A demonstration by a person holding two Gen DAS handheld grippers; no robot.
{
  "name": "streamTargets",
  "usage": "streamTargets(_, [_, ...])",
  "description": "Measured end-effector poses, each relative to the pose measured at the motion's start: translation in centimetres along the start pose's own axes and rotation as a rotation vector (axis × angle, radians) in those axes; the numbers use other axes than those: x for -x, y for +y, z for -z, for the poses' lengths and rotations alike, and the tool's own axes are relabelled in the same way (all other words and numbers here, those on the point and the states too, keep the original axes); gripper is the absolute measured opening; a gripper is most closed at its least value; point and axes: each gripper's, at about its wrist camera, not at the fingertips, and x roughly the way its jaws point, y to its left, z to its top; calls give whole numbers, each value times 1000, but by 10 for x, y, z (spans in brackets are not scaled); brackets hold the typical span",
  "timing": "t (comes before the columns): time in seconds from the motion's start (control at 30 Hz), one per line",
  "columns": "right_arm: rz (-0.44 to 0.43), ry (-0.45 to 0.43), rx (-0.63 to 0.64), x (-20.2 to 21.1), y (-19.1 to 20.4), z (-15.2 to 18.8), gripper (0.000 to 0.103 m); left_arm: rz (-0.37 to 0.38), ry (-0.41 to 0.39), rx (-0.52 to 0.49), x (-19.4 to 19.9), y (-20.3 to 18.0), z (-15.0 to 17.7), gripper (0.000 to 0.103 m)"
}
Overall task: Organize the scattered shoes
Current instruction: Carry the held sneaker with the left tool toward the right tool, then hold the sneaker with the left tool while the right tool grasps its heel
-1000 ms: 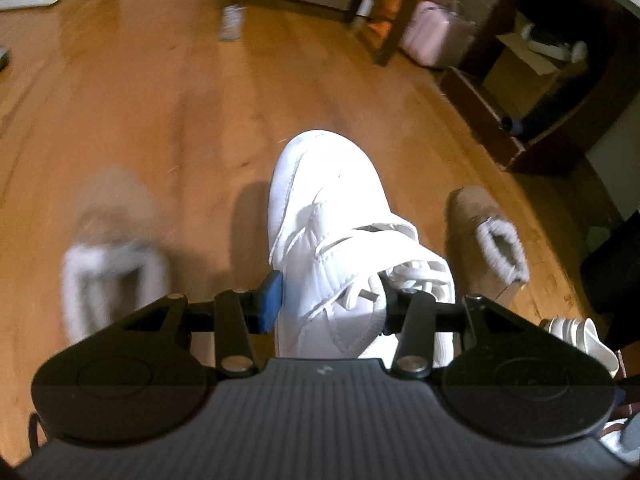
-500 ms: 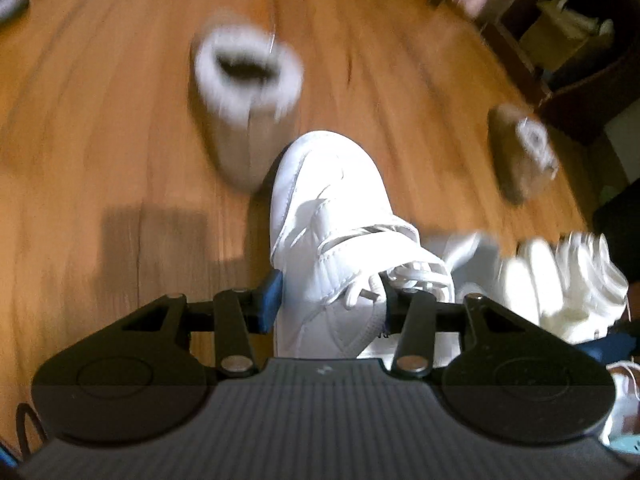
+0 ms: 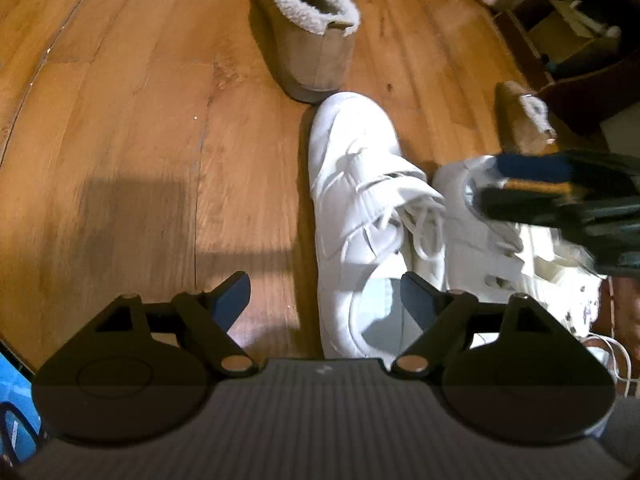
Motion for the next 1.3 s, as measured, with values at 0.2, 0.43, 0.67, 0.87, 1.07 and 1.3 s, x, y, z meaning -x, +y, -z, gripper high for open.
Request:
streamTargets(0.2, [114,75,280,-33,32,5,51,-37,-49,-8,14,8,0,82])
streamTargets(0.43, [167,177,397,-68,30,-3,56,-26,-49,16,14,15,2,82])
streamTargets(0.67, [175,169,228,-70,26,-15,40,-32,-57,21,24,15,3,82])
streamTargets(0.87, [179,172,-91,-62,11,-24,35,-51,-116,21,46,11,2,84])
streamTargets(1.07, [107,195,-492,-53,-19,-22,35,-64,-172,17,60,8,0,84])
streamTargets(1.3, [-22,267,-797,-46,-35,-5,35,-52,-183,39,59,11,1,85])
